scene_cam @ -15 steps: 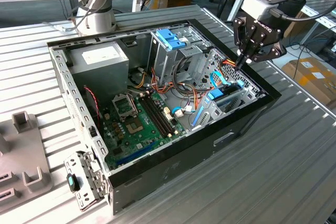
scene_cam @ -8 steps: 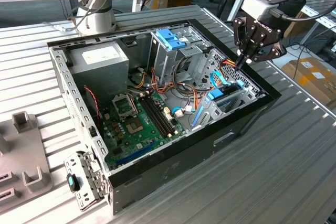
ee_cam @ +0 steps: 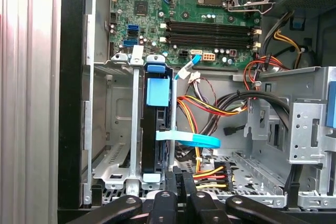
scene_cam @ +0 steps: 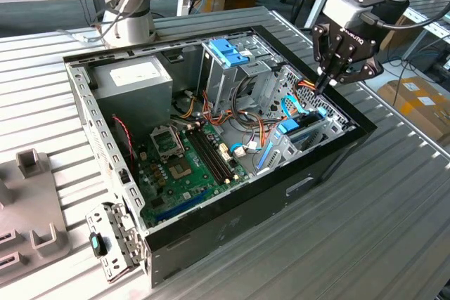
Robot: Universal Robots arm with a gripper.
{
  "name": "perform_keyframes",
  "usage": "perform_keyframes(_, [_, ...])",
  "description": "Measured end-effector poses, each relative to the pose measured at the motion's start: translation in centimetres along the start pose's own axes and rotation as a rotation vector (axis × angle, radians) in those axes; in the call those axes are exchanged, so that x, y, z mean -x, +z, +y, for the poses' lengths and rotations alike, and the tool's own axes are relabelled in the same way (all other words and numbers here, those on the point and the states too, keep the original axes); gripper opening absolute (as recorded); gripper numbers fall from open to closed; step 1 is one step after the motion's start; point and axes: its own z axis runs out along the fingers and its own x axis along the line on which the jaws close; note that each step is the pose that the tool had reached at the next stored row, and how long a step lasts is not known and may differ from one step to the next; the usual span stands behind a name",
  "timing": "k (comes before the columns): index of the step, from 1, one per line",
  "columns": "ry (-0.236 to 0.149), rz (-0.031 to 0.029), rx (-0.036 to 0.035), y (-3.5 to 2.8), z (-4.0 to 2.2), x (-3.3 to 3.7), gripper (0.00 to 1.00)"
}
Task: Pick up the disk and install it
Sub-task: 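Insert the second disk wire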
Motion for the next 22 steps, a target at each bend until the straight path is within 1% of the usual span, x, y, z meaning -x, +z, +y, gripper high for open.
perform_keyframes(4, [0.0,-0.0003,0.0,0.04,0.01,-0.23,0.16])
perform_keyframes(8, [0.0,-0.0004,-0.0006,0.37,0.05,-0.25,0.16])
perform_keyframes(11, [0.0,-0.0012,-0.0034,0.5,0.25,-0.25,0.16])
perform_keyframes(14, [0.0,-0.0014,-0.0051,0.91,0.58,-0.34,0.16])
perform_keyframes(16, [0.0,-0.0014,-0.0053,1.5,0.88,-0.4,0.16])
perform_keyframes(17, [0.0,-0.0015,-0.0055,1.61,0.95,-0.41,0.16])
perform_keyframes(22, [0.0,-0.0017,-0.0057,1.65,0.98,-0.41,0.16])
